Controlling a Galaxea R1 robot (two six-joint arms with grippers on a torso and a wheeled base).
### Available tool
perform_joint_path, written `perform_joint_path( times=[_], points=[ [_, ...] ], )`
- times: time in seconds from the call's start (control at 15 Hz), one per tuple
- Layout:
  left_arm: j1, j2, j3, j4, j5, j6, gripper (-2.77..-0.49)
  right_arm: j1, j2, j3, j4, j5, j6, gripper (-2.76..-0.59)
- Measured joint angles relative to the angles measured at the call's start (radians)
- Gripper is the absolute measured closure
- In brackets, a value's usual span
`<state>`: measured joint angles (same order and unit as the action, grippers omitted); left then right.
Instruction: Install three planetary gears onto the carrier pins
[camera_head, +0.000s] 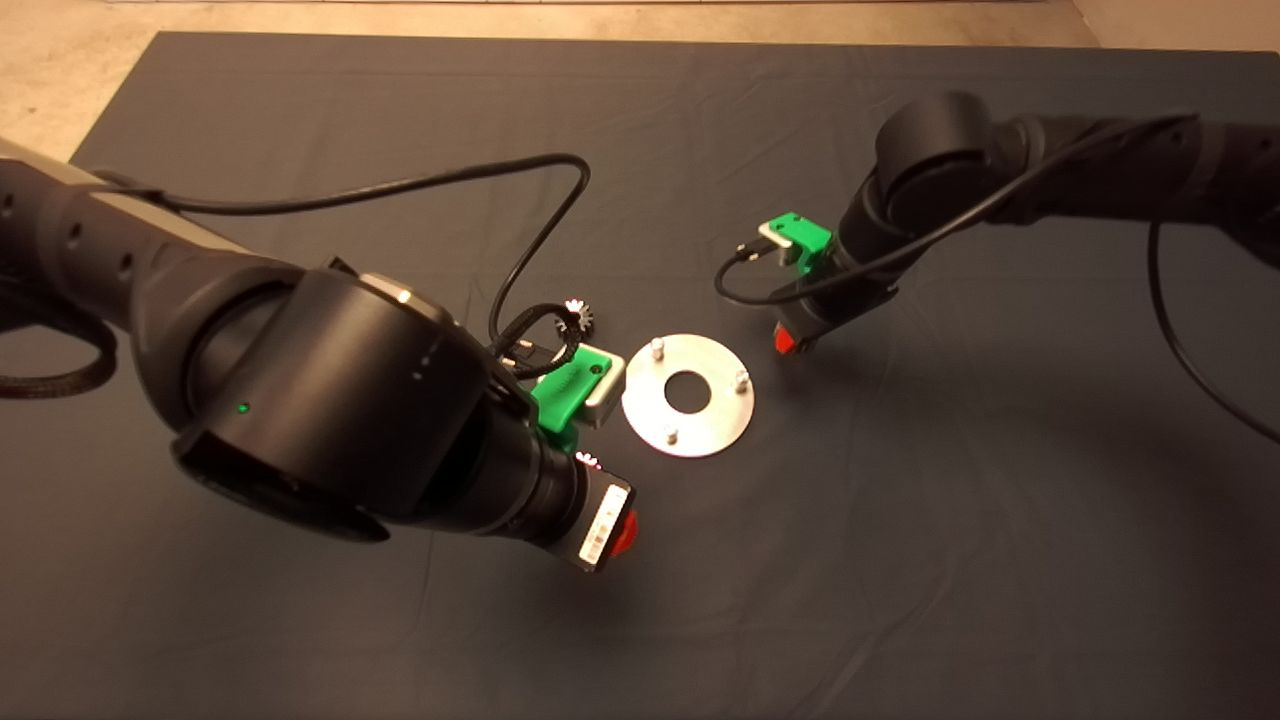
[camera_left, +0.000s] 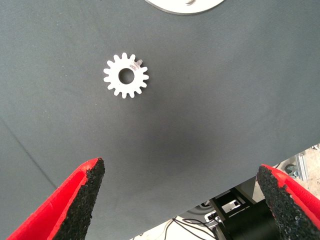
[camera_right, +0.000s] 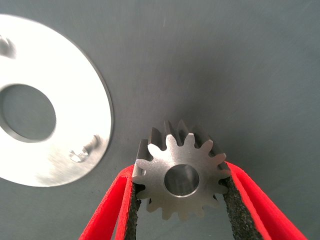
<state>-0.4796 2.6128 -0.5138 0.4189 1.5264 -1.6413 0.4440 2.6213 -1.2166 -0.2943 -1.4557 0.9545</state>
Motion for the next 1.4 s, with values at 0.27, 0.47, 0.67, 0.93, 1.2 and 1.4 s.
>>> perform_joint_path(
  times=[0.27,0.47,0.67,0.93,1.2,1.4],
  points=[
    [0.000,0.000,0.000,0.000,0.000,0.000,-2.19,0.011,0.002,0.006,0.048,0.001,0.000,-1.05],
    [0.000,0.000,0.000,0.000,0.000,0.000,-2.19,0.011,0.003,0.040,0.071,0.010,0.000,-1.05],
    [0.000,0.000,0.000,0.000,0.000,0.000,-2.19,0.011,0.004,0.092,0.086,0.021,0.001,-1.03],
    [0.000,0.000,0.000,0.000,0.000,0.000,-2.19,0.011,0.019,0.116,0.113,0.063,0.005,-1.01],
    [0.000,0.000,0.000,0.000,0.000,0.000,-2.19,0.011,0.019,0.131,0.115,0.096,0.004,-1.00],
    [0.000,0.000,0.000,0.000,0.000,0.000,-2.19,0.011,0.033,0.132,0.115,0.094,0.000,-1.00]
  ],
)
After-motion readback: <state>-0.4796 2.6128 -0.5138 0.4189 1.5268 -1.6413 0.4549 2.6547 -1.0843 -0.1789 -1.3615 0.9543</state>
